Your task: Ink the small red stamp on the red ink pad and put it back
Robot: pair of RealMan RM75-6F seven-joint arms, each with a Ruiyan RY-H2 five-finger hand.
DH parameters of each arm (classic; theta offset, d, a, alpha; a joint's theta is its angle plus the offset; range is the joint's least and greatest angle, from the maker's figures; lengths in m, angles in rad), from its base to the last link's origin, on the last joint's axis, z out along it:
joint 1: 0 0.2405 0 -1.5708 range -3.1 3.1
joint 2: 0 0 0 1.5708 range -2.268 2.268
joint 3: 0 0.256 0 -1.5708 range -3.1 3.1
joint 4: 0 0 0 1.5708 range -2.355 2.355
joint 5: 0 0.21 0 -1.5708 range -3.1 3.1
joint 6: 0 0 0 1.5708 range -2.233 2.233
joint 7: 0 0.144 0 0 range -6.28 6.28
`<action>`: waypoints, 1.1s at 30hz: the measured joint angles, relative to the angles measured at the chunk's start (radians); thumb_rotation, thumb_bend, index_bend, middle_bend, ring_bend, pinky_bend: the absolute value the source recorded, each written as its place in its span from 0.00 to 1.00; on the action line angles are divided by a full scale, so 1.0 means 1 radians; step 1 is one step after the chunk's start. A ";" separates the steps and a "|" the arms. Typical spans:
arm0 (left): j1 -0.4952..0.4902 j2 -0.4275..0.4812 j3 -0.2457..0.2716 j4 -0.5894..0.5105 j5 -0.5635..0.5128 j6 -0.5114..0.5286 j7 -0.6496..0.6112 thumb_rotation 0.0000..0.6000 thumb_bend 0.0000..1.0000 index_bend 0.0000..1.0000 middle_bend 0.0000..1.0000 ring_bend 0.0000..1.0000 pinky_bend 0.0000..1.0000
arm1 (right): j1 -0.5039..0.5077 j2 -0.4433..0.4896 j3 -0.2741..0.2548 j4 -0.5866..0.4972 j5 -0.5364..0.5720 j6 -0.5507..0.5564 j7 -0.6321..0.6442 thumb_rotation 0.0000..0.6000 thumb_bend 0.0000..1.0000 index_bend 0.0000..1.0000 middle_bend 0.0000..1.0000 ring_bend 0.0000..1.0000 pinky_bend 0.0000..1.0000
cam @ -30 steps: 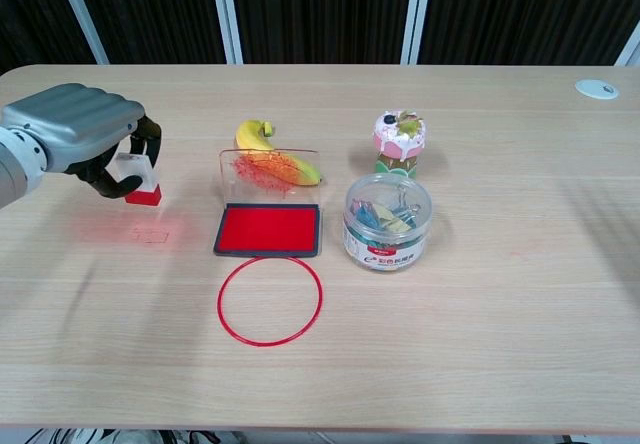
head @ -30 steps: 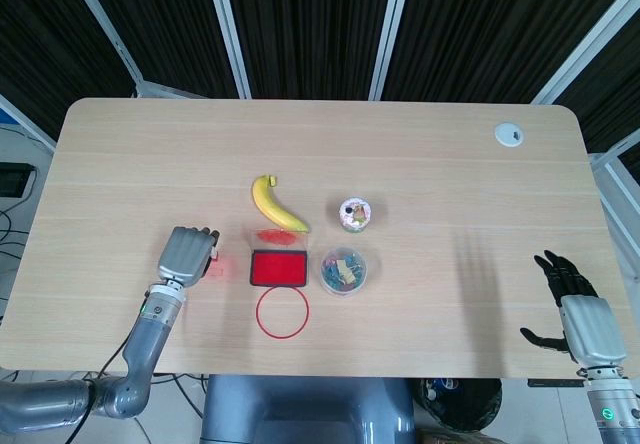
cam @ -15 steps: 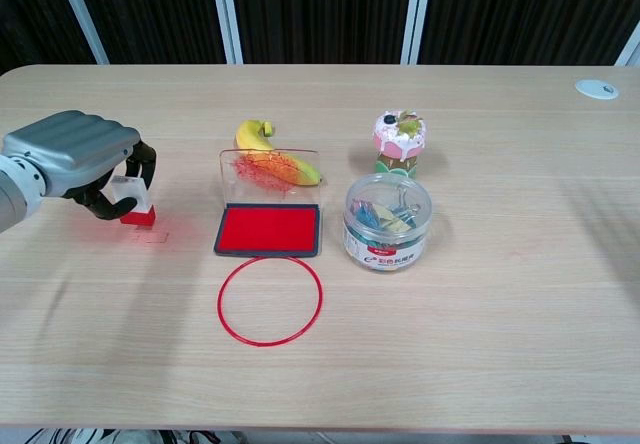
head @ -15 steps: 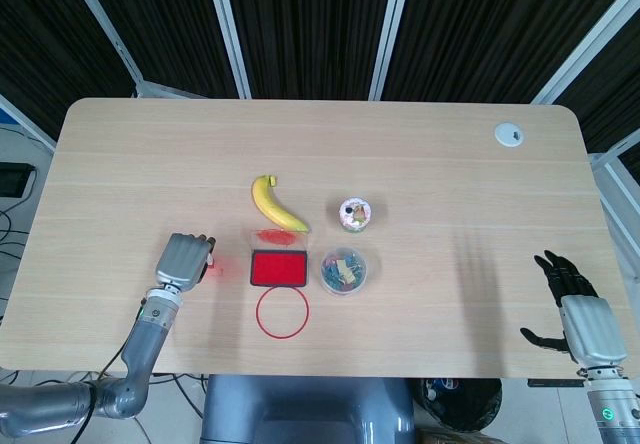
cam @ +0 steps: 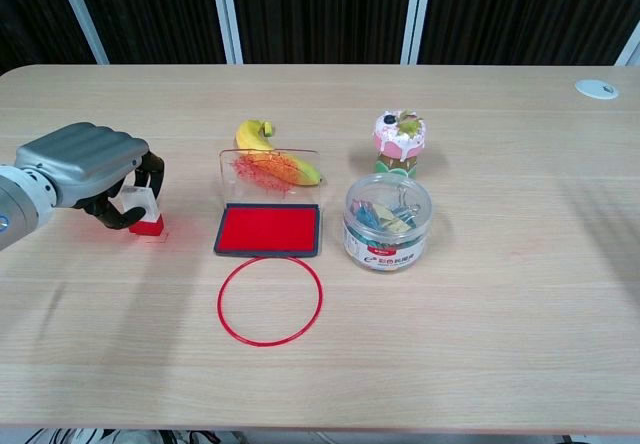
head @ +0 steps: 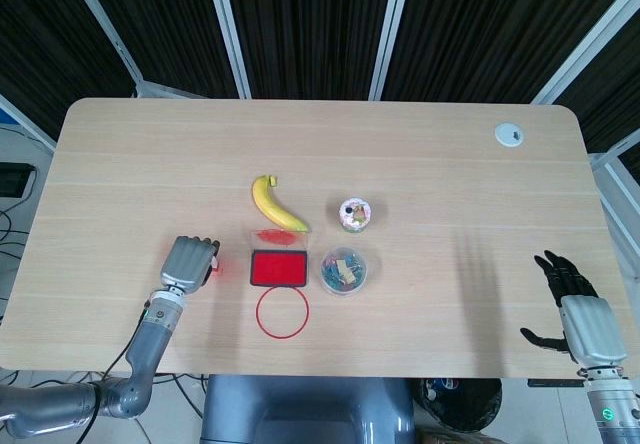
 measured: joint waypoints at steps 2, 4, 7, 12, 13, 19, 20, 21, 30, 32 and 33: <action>0.001 -0.003 0.000 0.004 -0.002 -0.004 0.005 1.00 0.46 0.61 0.62 0.50 0.58 | 0.000 0.000 0.000 0.000 0.000 0.000 0.000 1.00 0.13 0.00 0.00 0.00 0.18; 0.003 -0.008 -0.001 0.008 -0.003 -0.007 0.008 1.00 0.46 0.61 0.62 0.50 0.58 | 0.000 0.000 0.000 0.000 0.001 0.000 0.000 1.00 0.13 0.00 0.00 0.00 0.18; 0.004 -0.012 -0.004 0.012 -0.003 -0.011 0.010 1.00 0.45 0.60 0.61 0.49 0.58 | 0.000 0.000 0.001 0.000 0.002 0.000 0.000 1.00 0.13 0.00 0.00 0.00 0.18; 0.007 -0.013 -0.009 0.014 -0.003 -0.014 0.015 1.00 0.42 0.57 0.58 0.47 0.56 | 0.000 0.000 0.001 -0.001 0.003 0.000 -0.003 1.00 0.13 0.00 0.00 0.00 0.18; 0.007 -0.013 -0.010 0.013 -0.004 -0.015 0.016 1.00 0.42 0.57 0.58 0.47 0.56 | 0.000 0.000 0.001 -0.001 0.003 0.000 -0.003 1.00 0.13 0.00 0.00 0.00 0.18; 0.010 -0.011 -0.012 0.007 -0.018 -0.021 0.033 1.00 0.40 0.54 0.55 0.46 0.56 | -0.001 0.000 0.001 -0.002 0.002 0.000 -0.003 1.00 0.13 0.00 0.00 0.00 0.18; 0.011 -0.011 -0.012 0.006 -0.021 -0.022 0.037 1.00 0.40 0.53 0.54 0.46 0.56 | -0.001 0.000 0.001 -0.002 0.002 0.000 -0.003 1.00 0.13 0.00 0.00 0.00 0.18; 0.011 -0.011 -0.013 0.005 -0.022 -0.022 0.039 1.00 0.40 0.53 0.54 0.46 0.56 | -0.001 0.000 0.001 -0.002 0.002 0.001 -0.003 1.00 0.13 0.00 0.00 0.00 0.18; 0.013 -0.009 -0.016 0.000 -0.031 -0.025 0.053 1.00 0.38 0.50 0.51 0.43 0.55 | -0.001 0.000 0.001 -0.003 0.002 0.000 -0.004 1.00 0.13 0.00 0.00 0.00 0.18; 0.013 -0.008 -0.018 -0.001 -0.033 -0.024 0.056 1.00 0.38 0.50 0.50 0.43 0.54 | -0.001 0.000 0.000 -0.003 0.001 0.000 -0.003 1.00 0.13 0.00 0.00 0.00 0.18; 0.013 -0.008 -0.019 -0.001 -0.034 -0.024 0.057 1.00 0.38 0.50 0.50 0.43 0.54 | -0.001 0.000 0.000 -0.004 0.001 0.000 -0.003 1.00 0.13 0.00 0.00 0.00 0.18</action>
